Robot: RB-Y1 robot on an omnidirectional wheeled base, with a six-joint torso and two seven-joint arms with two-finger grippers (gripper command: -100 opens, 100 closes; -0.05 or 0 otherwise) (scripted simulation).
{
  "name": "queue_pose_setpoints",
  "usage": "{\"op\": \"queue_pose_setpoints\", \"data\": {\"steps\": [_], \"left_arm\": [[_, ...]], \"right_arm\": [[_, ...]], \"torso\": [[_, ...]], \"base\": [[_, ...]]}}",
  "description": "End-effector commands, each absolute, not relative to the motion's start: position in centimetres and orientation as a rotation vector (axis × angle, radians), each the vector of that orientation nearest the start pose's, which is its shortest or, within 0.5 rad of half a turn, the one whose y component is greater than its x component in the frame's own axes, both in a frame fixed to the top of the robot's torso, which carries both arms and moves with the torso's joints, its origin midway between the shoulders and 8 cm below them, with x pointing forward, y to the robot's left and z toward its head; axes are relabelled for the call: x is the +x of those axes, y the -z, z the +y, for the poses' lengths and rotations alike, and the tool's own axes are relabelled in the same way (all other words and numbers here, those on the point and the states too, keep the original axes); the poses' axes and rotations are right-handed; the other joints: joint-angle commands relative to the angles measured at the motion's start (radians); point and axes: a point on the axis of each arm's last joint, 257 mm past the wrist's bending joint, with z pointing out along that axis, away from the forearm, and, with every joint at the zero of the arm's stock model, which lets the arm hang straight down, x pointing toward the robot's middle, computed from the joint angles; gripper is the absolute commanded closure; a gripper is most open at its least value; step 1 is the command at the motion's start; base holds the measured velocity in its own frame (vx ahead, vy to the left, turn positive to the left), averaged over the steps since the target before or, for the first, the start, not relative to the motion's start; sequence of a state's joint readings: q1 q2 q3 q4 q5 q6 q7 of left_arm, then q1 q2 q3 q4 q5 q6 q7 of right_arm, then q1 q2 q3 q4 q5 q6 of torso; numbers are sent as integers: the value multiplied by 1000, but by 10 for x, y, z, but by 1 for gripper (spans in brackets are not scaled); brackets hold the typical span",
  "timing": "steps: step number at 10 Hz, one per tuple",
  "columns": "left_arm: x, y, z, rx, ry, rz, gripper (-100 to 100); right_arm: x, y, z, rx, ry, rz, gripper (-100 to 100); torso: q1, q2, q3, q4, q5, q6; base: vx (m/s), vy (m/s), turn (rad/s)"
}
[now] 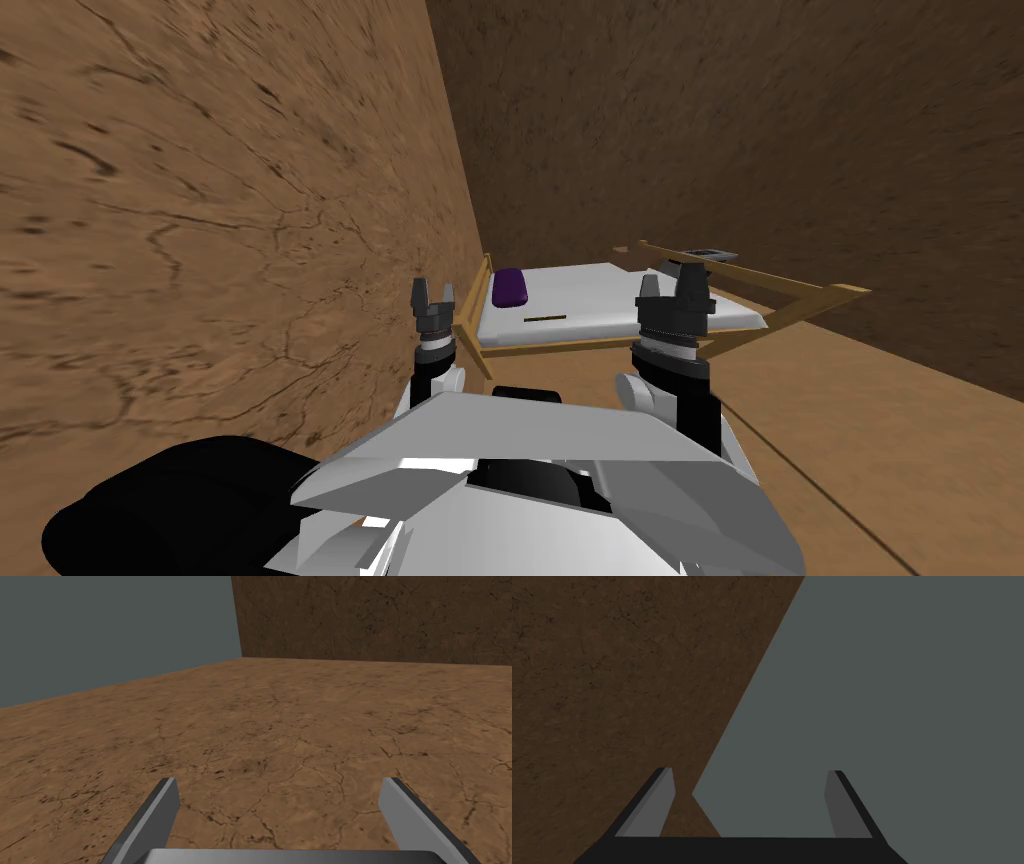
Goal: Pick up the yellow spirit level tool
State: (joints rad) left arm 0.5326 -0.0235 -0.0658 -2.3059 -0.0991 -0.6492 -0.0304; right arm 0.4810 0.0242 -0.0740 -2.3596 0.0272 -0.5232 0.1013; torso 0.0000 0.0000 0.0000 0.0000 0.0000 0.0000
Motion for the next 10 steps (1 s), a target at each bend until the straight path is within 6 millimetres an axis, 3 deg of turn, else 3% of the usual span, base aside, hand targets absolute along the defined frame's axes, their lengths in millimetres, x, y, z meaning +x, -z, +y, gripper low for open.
{"op": "queue_pose_setpoints", "data": {"steps": [1,5,10], "left_arm": [[314,-51,245,-490,1300,557,0],[314,-51,245,-490,1300,557,0],[314,-51,245,-490,1300,557,0]], "right_arm": [[323,-65,-289,502,-1149,582,-100],[341,-36,-271,463,-1168,740,-100],[366,33,-253,476,-1180,985,-100]], "torso": [[0,0,0,0,0,0],[-8,6,3,1,-2,0],[-11,9,5,2,-3,0]], "base": [[-21,-20,88],[-85,-97,193],[-137,-154,326]]}}
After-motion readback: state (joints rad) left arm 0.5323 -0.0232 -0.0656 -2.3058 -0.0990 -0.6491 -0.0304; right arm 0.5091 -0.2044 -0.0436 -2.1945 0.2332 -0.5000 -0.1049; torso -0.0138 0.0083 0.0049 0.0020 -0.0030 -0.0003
